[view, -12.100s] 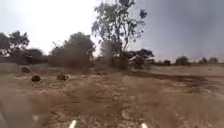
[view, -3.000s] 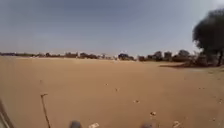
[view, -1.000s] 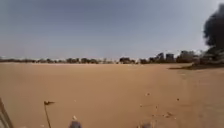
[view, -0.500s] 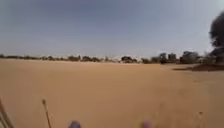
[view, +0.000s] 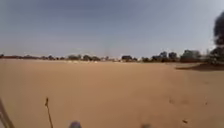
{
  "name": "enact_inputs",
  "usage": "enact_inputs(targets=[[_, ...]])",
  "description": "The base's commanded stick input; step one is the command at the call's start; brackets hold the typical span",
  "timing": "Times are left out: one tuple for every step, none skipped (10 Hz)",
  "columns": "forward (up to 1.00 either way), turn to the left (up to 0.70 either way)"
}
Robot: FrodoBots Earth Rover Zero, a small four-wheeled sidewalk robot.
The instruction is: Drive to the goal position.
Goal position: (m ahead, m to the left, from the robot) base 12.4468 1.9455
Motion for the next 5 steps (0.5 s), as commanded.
enact_inputs(targets=[[1.0, 0.0], [1.0, 0.0], [1.0, 0.0], [1.0, 0.0], [1.0, 0.0]])
